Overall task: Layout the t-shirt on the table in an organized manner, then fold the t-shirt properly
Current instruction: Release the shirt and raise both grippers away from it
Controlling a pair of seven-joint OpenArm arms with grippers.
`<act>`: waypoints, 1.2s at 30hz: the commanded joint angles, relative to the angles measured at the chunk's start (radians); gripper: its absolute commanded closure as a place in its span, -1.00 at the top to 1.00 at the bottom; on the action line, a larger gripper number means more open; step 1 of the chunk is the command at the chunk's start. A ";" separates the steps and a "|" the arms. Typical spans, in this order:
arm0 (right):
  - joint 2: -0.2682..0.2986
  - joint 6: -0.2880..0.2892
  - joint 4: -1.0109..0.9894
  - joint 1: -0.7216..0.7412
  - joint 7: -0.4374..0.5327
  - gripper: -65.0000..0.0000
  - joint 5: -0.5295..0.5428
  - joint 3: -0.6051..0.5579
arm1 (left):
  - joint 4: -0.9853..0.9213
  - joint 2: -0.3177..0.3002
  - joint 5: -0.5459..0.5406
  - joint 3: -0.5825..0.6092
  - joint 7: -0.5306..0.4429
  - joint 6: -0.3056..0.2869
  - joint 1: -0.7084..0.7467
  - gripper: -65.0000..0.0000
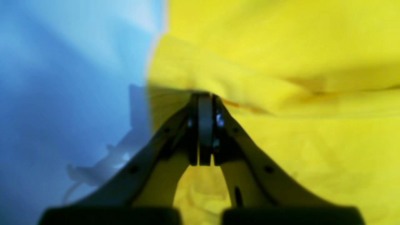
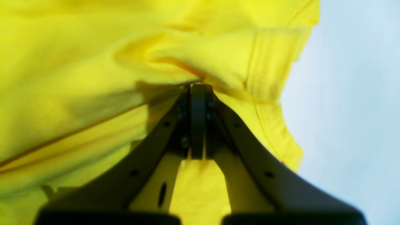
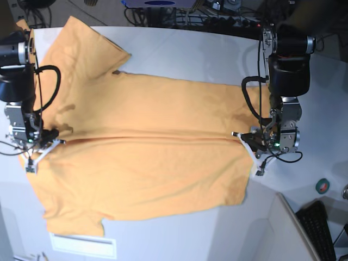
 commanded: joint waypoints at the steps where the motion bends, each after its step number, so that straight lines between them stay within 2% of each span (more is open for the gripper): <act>1: 0.011 0.007 0.035 0.017 -0.009 -1.00 0.005 0.006 | 0.039 -0.010 -0.007 -0.002 -0.006 0.007 -0.023 -1.00; 3: 0.011 0.007 0.147 -0.029 -0.013 -1.00 0.007 0.040 | 0.103 -0.009 -0.007 -0.011 -0.002 0.007 -0.002 -1.00; 7: 0.007 0.007 0.561 -0.236 -0.092 -1.00 0.007 0.141 | 0.295 -0.015 -0.008 -0.014 -0.002 0.007 0.116 -1.00; 10: -0.001 0.007 0.854 -0.397 -0.171 -1.00 0.008 0.173 | 0.455 -0.027 -0.010 -0.084 -0.002 0.005 0.244 -1.00; 12: -0.030 0.007 0.982 -0.486 -0.194 -1.00 0.010 0.216 | 0.539 -0.027 -0.023 -0.150 -0.002 0.005 0.314 -1.00; 14: -0.082 0.007 1.077 -0.568 -0.199 -1.00 0.010 0.284 | 0.613 -0.032 -0.099 -0.224 -0.002 -0.007 0.396 -1.00; 17: -0.159 0.012 1.163 -0.657 -0.197 -1.00 0.010 0.357 | 0.692 -0.047 -0.254 -0.339 -0.002 -0.064 0.500 -1.00; 18: -0.179 0.032 1.177 -0.680 -0.197 -1.00 0.010 0.373 | 0.708 -0.052 -0.303 -0.368 -0.002 -0.073 0.534 -1.00; 21: -0.240 0.157 1.184 -0.721 -0.199 -1.00 0.010 0.437 | 0.737 -0.050 -0.405 -0.431 -0.002 -0.076 0.613 -1.00; 22: -0.269 0.203 1.183 -0.729 -0.199 -0.88 0.010 0.472 | 0.738 -0.049 -0.436 -0.448 -0.003 -0.076 0.636 -1.00; 24: -0.317 0.298 1.183 -0.735 -0.199 -0.33 0.010 0.545 | 0.737 -0.043 -0.481 -0.477 -0.003 -0.078 0.670 -0.61; 26: -0.361 0.409 1.183 -0.739 -0.199 0.25 0.010 0.617 | 0.725 -0.041 -0.522 -0.482 -0.003 -0.079 0.693 -0.07; 28: -0.378 0.509 1.181 -0.741 -0.199 0.64 0.012 0.669 | 0.688 -0.041 -0.553 -0.471 -0.005 -0.079 0.704 0.37; 29: -0.380 0.561 1.180 -0.741 -0.199 0.77 0.012 0.690 | 0.660 -0.043 -0.565 -0.463 -0.006 -0.079 0.701 0.55; 30: -0.383 0.602 1.172 -0.741 -0.199 0.82 0.012 0.707 | 0.631 -0.044 -0.571 -0.460 -0.006 -0.079 0.699 0.65; 32: -0.383 0.656 1.152 -0.741 -0.199 0.82 0.012 0.733 | 0.571 -0.043 -0.577 -0.457 -0.008 -0.079 0.676 0.66; 36: -0.383 0.720 1.102 -0.739 -0.199 0.79 0.012 0.790 | 0.462 -0.041 -0.583 -0.456 -0.008 -0.101 0.626 0.66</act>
